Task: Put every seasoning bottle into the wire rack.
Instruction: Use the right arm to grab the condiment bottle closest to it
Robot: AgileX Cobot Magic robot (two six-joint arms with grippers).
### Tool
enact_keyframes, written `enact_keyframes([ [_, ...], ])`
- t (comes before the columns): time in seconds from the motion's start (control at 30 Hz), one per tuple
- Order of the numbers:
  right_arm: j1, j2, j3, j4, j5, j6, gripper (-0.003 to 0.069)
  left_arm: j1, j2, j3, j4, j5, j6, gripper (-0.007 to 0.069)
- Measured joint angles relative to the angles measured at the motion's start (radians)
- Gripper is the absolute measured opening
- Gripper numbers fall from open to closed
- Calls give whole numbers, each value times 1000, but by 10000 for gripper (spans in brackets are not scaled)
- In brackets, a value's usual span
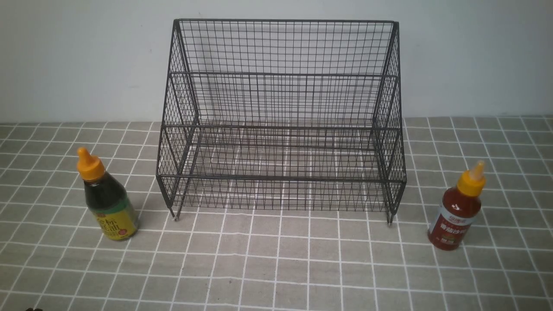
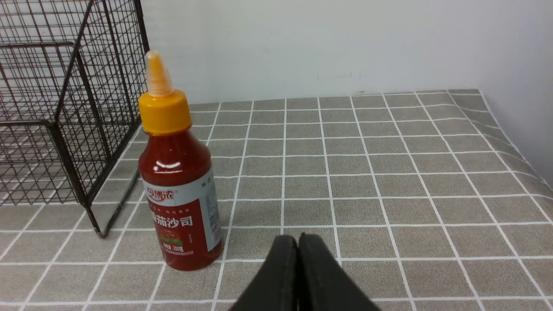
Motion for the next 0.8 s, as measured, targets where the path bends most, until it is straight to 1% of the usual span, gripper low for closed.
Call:
enact_keyframes([
  [0.17, 0, 0, 0, 17, -8, 7, -15, 0, 0, 0, 0, 0, 0, -7],
  [0.2, 0, 0, 3, 73, -45, 29, -15, 0, 0, 0, 0, 0, 0, -7],
  [0.23, 0, 0, 2, 82, -51, 37, -15, 0, 0, 0, 0, 0, 0, -7],
  [0.3, 0, 0, 3, 164, -121, 75, -15, 0, 0, 0, 0, 0, 0, -7],
  [0.37, 0, 0, 3, 304, -234, 154, -15, 0, 0, 0, 0, 0, 0, -7],
  [0.47, 0, 0, 3, 452, -324, 218, -15, 0, 0, 0, 0, 0, 0, -7],
  [0.57, 0, 0, 3, 505, -344, 231, -15, 0, 0, 0, 0, 0, 0, -7],
  [0.73, 0, 0, 2, 533, -387, 240, -15, 0, 0, 0, 0, 0, 0, -7],
  [0.8, 1, 0, -29, 526, -346, 228, -15, 0, 0, 0, 0, 0, 0, -7],
])
